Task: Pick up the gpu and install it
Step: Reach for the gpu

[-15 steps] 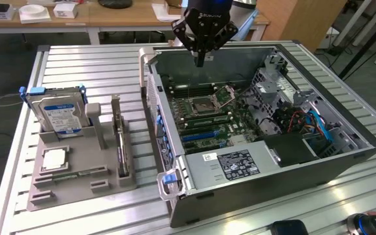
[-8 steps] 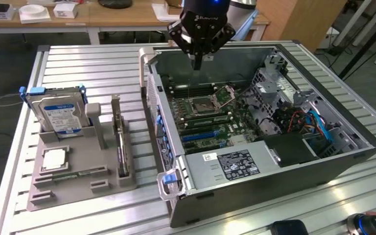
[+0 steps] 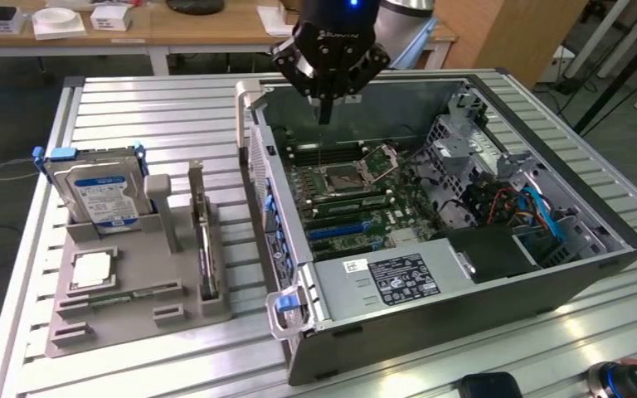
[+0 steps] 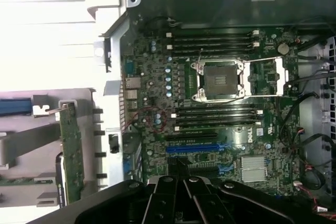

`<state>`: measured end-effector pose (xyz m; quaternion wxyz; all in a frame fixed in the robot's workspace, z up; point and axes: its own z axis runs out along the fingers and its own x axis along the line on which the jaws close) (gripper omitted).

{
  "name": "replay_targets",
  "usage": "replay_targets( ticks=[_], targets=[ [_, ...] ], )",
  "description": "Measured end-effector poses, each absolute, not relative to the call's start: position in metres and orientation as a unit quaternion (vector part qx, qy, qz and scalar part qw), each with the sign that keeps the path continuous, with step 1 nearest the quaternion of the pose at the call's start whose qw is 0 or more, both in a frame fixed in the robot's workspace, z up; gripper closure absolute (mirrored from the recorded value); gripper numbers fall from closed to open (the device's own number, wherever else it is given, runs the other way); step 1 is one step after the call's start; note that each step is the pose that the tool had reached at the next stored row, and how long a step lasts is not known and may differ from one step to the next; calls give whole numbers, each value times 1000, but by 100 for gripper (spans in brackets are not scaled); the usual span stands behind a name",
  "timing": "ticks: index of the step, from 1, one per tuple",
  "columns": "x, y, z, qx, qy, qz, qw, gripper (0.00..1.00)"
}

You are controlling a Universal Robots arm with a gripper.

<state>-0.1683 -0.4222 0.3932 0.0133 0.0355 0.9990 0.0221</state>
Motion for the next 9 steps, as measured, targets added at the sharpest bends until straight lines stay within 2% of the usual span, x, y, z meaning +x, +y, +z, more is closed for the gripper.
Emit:
replay_targets(
  ticks=[9],
  targets=[
    [-197, -427, 392, 35, 999, 22, 13, 90]
  ],
)
